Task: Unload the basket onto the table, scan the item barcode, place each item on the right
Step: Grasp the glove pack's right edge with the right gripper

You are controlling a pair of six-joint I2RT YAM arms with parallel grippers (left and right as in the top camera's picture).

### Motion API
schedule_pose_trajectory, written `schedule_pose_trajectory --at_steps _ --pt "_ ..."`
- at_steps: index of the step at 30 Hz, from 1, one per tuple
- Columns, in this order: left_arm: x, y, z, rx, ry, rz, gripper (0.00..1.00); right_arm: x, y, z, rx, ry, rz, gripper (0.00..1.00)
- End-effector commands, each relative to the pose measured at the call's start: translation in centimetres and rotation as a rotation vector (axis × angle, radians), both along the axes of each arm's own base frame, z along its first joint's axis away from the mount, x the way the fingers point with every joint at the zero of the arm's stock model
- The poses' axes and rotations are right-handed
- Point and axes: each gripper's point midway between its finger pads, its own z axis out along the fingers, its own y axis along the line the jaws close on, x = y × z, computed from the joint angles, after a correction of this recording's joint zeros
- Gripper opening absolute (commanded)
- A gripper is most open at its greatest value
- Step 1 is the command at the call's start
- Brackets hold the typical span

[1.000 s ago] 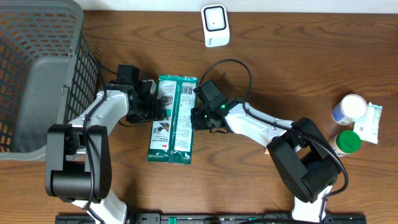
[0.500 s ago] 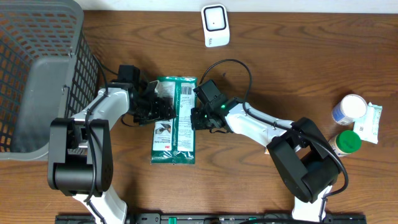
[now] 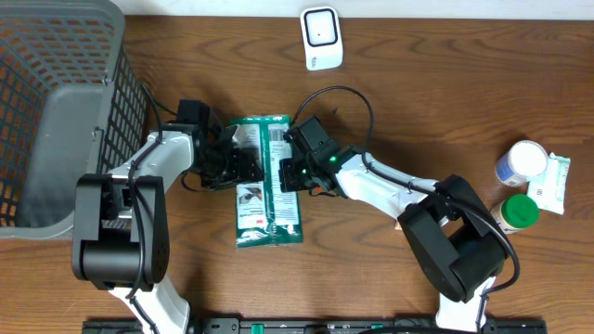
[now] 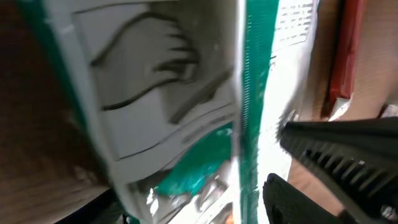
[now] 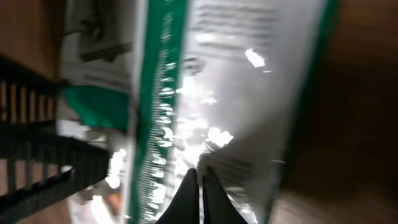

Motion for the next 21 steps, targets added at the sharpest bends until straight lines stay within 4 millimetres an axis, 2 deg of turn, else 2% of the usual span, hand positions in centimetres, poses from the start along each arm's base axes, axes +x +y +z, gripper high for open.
schedule_pose_trajectory --at_steps 1,6,11,16,21 --pt "-1.5 0.0 -2.0 0.017 0.054 -0.020 0.64 -0.8 0.9 1.1 0.047 0.003 0.059 0.01" --pt "-1.2 -0.4 -2.1 0.021 0.034 -0.035 0.64 -0.7 0.7 0.9 0.030 -0.003 0.057 0.01" --pt "-0.8 -0.4 -2.1 0.024 0.016 -0.035 0.65 0.7 -0.2 1.2 0.022 -0.042 0.033 0.01" --pt "-0.8 0.2 -2.5 0.068 0.017 -0.032 0.65 1.8 -1.7 1.6 0.019 -0.040 -0.009 0.03" --pt "-0.8 0.8 -2.8 0.103 0.016 -0.030 0.65 2.2 -4.0 0.8 -0.031 -0.004 -0.052 0.02"
